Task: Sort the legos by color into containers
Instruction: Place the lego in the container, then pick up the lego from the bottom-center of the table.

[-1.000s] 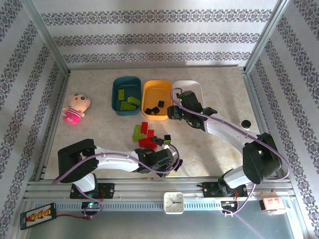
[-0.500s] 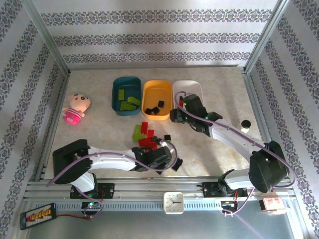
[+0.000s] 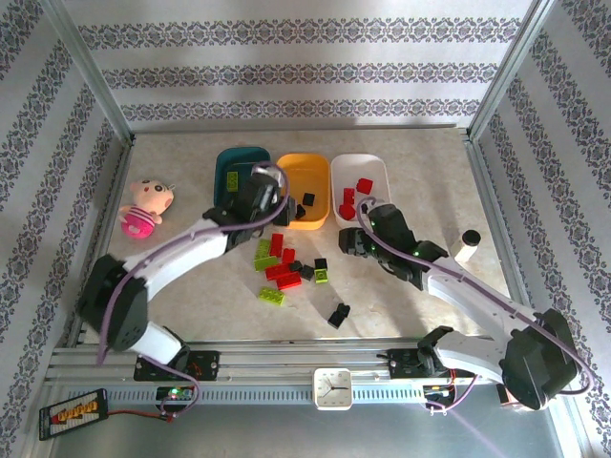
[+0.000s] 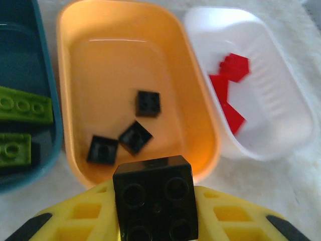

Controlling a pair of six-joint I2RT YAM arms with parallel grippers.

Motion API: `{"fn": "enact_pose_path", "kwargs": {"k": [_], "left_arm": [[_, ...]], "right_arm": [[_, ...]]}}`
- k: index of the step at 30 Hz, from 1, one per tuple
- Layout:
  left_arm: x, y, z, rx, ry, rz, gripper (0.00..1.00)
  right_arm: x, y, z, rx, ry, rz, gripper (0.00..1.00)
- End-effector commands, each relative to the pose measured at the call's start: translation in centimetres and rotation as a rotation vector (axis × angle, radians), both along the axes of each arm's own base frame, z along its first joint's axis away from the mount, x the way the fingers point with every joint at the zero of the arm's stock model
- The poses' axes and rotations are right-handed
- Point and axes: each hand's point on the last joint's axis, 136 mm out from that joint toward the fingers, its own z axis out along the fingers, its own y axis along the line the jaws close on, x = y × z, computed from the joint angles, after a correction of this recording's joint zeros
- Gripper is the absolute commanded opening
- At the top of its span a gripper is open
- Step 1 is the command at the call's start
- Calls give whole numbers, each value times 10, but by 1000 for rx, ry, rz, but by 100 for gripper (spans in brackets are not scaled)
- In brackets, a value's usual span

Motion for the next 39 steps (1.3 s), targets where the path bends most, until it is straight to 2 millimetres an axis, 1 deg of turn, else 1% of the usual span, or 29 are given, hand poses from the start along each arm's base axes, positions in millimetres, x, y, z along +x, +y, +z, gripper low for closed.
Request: {"fn": "enact_pose_path", "kwargs": {"k": [1, 3, 6, 9, 10, 12, 14, 17, 19, 20, 22, 24, 25, 26, 29, 30, 31, 33, 35, 36, 39], "left_arm": [[30, -7, -19, 28, 53, -17, 32], [48, -13, -33, 47, 87, -9, 32], [68, -17, -52, 93, 135, 13, 32], [81, -16, -67, 126, 176, 39, 33], [83, -15, -70, 133, 186, 46, 36], [88, -17, -68, 136, 191, 49, 47], [92, -22, -59, 121, 184, 39, 55], [91, -27, -38, 83, 162, 23, 69], [85, -31, -21, 29, 141, 7, 75], [79, -35, -9, -8, 122, -6, 78], [62, -40, 8, -63, 87, -32, 85], [36, -45, 24, -98, 46, -70, 96], [24, -46, 27, -109, 36, -85, 100], [11, -47, 31, -127, 23, -101, 100], [-29, -44, 28, -162, 16, -132, 100], [-44, -41, 23, -178, 22, -135, 100], [-54, -38, 23, -194, 16, -137, 100], [-80, -29, 12, -207, 25, -137, 100], [-100, -19, 4, -204, 28, -134, 100], [-110, -12, -3, -194, 41, -127, 100], [-130, 6, -18, -190, 70, -99, 100]], "right_arm": [[-15, 1, -10, 9, 32, 10, 64], [-22, 1, -14, 6, 41, 22, 64], [-32, 1, -19, -3, 58, 37, 65], [-41, 2, -23, -14, 70, 55, 65], [-44, 3, -24, -19, 74, 61, 65], [-51, 5, -28, -20, 90, 75, 65], [-57, 6, -34, -25, 112, 89, 66], [-66, 9, -45, -35, 140, 106, 66], [-72, 11, -50, -43, 154, 121, 66], [-75, 12, -53, -47, 164, 130, 66], [-82, 15, -58, -55, 183, 142, 66], [-90, 17, -64, -60, 202, 145, 66], [-93, 17, -67, -63, 212, 143, 66], [-97, 18, -70, -64, 220, 143, 66], [-108, 21, -79, -69, 237, 162, 66], [-111, 22, -81, -76, 245, 168, 66], [-114, 21, -84, -81, 257, 171, 66], [-121, 20, -89, -95, 277, 182, 66], [-128, 18, -94, -107, 292, 191, 66], [-131, 17, -97, -113, 298, 194, 66], [-139, 19, -103, -118, 323, 221, 65]]}}
